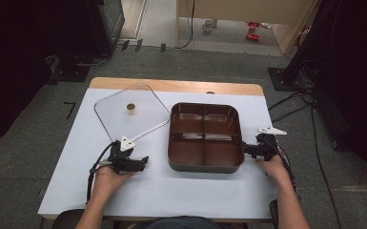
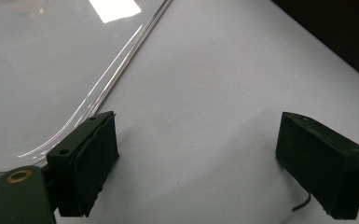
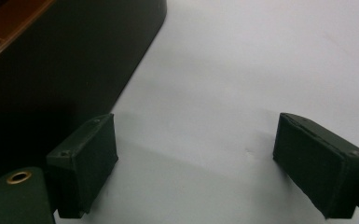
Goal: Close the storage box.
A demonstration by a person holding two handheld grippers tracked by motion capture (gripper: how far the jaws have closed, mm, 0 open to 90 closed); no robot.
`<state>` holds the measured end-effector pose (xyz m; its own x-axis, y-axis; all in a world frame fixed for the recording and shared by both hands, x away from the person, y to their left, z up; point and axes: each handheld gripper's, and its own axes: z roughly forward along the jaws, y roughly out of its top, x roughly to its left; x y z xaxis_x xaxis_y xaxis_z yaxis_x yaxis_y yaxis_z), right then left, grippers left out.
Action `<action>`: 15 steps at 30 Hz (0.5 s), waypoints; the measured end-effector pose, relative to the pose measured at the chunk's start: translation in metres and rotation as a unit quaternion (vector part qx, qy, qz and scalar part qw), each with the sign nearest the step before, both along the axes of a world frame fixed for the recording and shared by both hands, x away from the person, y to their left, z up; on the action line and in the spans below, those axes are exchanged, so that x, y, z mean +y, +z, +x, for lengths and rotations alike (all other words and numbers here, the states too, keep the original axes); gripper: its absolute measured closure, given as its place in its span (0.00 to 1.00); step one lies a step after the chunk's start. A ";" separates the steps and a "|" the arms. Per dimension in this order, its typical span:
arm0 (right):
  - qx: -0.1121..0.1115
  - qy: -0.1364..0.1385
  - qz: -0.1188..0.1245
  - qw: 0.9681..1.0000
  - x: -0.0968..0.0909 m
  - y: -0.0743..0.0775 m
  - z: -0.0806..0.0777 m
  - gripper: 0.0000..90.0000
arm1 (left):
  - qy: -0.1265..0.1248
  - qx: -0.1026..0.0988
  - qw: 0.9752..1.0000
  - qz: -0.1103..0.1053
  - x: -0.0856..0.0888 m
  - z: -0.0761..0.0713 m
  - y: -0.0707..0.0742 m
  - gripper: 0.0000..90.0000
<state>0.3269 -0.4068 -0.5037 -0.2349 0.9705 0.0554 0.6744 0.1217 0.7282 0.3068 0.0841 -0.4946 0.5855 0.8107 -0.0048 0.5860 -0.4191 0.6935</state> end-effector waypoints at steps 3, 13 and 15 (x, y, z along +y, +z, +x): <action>0.000 0.000 0.000 1.000 0.000 0.000 0.000 0.15 | -0.003 0.007 1.000 0.004 0.001 0.001 0.002 0.17; 0.000 0.000 0.003 1.000 0.000 0.000 0.000 0.15 | -0.035 0.033 0.999 0.002 -0.002 0.003 0.012 0.27; 0.000 0.000 0.004 1.000 -0.001 0.000 0.000 0.15 | -0.039 0.024 0.999 -0.004 -0.002 0.003 0.016 0.27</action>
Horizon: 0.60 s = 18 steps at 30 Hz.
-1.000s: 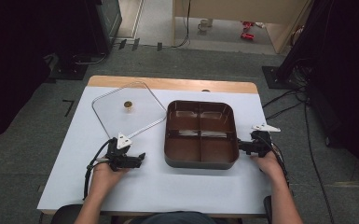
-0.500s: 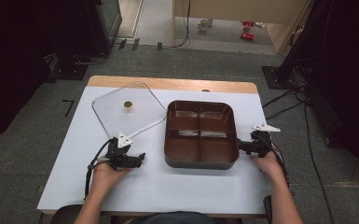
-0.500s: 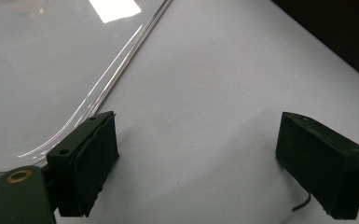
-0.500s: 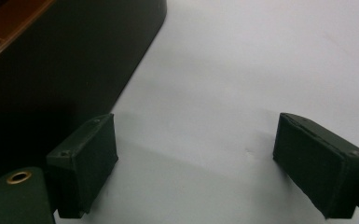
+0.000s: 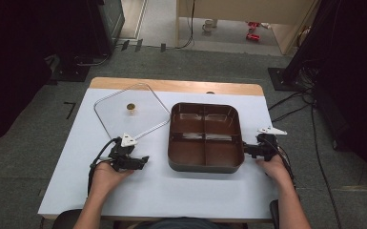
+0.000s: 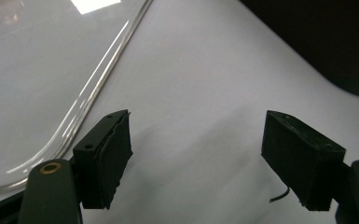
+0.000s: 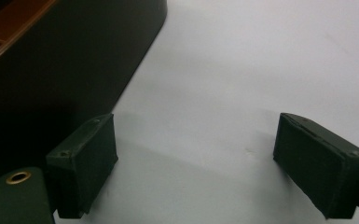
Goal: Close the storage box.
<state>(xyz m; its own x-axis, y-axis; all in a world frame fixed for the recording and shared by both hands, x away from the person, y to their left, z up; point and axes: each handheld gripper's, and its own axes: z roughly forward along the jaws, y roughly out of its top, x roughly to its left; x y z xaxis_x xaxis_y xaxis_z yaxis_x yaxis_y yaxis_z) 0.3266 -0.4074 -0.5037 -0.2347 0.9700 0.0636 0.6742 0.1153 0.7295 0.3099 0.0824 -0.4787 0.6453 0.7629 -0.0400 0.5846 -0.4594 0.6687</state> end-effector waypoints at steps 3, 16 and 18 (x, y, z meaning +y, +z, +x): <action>0.000 0.000 -0.001 1.000 0.000 0.000 0.000 0.15 | -0.005 -0.008 1.000 -0.005 0.001 0.002 0.004 0.27; 0.000 0.000 -0.003 1.000 0.000 0.000 0.000 0.15 | -0.001 -0.029 0.999 -0.024 0.007 0.022 0.031 0.29; 0.000 0.000 -0.003 1.000 0.000 0.000 0.000 0.15 | 0.000 -0.028 0.999 -0.021 0.007 0.024 0.032 0.29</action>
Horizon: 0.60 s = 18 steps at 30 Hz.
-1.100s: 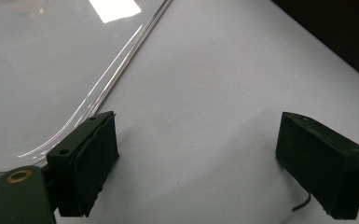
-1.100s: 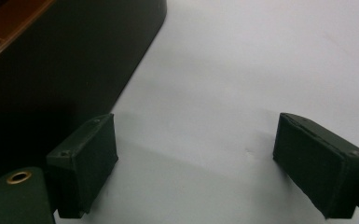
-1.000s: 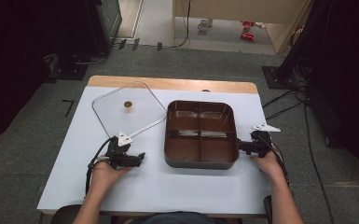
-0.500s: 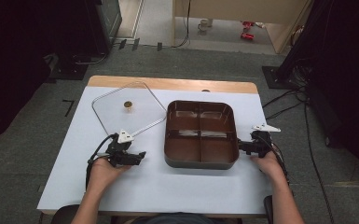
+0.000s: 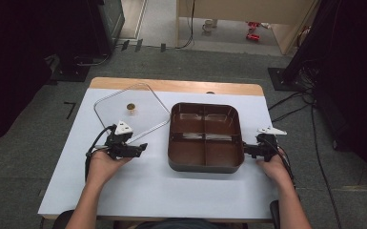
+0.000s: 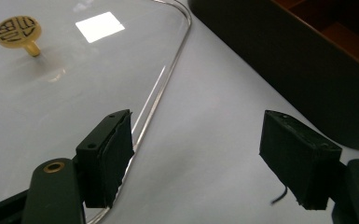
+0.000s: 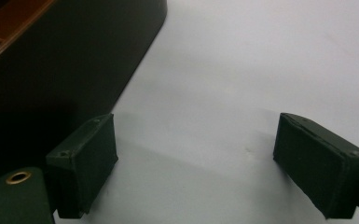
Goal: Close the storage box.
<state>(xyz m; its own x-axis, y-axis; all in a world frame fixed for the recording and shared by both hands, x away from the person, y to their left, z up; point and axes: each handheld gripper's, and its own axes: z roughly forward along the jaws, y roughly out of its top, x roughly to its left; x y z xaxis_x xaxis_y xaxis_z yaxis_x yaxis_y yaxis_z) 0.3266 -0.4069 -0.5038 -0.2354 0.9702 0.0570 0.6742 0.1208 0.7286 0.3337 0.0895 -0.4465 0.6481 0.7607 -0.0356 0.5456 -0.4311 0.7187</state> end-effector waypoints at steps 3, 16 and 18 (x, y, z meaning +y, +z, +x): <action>0.000 0.000 0.000 1.000 0.000 0.000 0.000 0.15 | 0.007 -0.001 1.000 0.007 0.001 0.011 0.003 0.29; 0.000 0.000 0.000 1.000 0.000 0.000 0.000 0.15 | 0.023 0.000 1.000 0.005 0.009 0.056 0.012 0.33; 0.000 0.000 0.000 1.000 0.000 0.000 0.000 0.15 | 0.025 -0.001 1.000 0.005 0.010 0.059 0.011 0.34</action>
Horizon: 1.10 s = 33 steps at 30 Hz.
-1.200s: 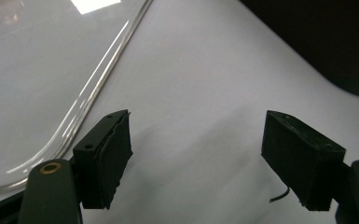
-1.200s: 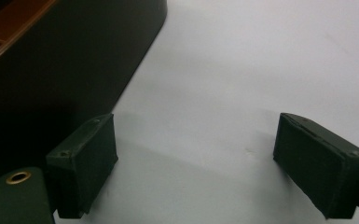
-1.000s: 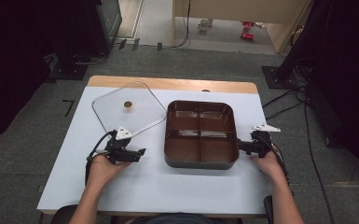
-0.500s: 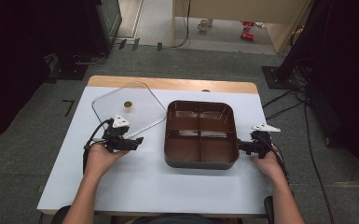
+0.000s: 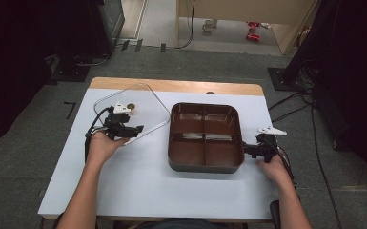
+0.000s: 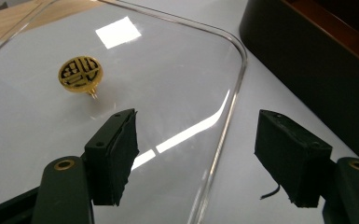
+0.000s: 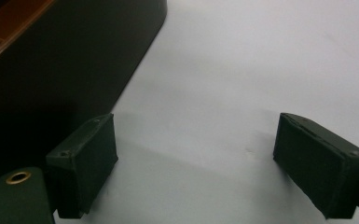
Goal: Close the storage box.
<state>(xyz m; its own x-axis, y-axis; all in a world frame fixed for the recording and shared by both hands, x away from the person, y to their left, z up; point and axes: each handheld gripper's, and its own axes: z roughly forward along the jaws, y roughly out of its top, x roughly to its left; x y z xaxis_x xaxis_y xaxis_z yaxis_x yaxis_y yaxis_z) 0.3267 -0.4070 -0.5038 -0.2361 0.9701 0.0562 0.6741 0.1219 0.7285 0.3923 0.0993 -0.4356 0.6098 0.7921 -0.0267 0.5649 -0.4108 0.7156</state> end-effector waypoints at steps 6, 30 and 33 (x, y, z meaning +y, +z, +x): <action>0.000 0.000 0.000 1.000 0.000 0.000 0.000 0.15 | 0.022 0.003 1.000 -0.007 0.005 0.026 -0.007 0.35; -0.001 -0.002 -0.004 1.000 0.001 0.000 0.000 0.15 | 0.083 0.015 0.996 -0.019 0.022 0.090 -0.034 0.40; -0.001 -0.002 -0.004 1.000 0.001 0.000 0.000 0.15 | 0.086 0.011 0.996 -0.006 0.020 0.093 -0.042 0.43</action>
